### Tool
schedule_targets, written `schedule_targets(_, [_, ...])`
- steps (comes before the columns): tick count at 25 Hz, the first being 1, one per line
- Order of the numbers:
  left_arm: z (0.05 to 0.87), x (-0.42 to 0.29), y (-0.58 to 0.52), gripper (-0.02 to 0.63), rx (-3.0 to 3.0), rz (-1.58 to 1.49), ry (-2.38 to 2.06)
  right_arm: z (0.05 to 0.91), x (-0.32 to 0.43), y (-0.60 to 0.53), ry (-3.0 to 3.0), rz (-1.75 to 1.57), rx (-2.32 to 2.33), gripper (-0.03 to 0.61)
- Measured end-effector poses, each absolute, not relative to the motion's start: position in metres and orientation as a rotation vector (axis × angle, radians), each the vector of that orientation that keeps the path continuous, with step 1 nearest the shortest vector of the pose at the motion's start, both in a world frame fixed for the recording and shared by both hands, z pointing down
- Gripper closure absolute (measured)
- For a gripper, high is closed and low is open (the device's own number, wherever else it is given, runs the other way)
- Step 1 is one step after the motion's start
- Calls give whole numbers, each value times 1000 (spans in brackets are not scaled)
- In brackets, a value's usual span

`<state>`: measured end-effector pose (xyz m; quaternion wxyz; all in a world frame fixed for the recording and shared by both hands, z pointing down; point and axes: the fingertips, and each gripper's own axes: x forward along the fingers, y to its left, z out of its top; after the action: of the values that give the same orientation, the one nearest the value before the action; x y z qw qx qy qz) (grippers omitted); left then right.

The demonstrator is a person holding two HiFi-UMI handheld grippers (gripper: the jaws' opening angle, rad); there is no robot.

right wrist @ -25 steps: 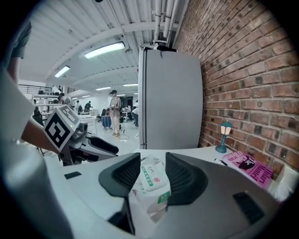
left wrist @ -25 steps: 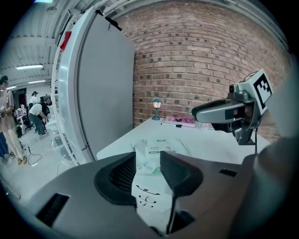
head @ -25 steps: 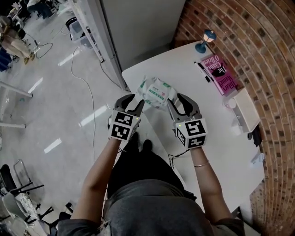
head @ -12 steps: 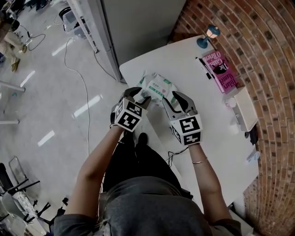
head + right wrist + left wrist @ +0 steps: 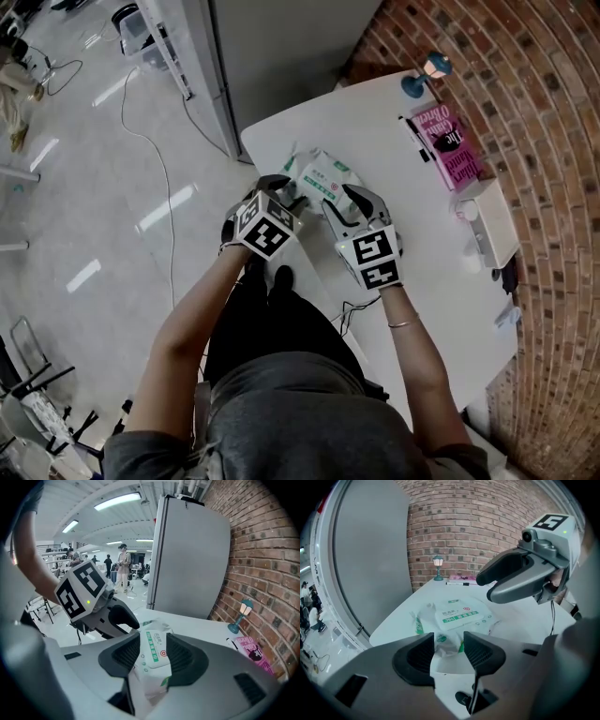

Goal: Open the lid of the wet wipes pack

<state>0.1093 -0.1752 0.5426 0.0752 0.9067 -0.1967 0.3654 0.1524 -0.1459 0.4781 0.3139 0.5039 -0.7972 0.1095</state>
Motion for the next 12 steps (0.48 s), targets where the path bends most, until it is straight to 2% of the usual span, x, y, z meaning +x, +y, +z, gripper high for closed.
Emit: schedule_targets(12, [548,113,-177,420,2688,1138,-478,506,142,-155,-1984,217,1160,413])
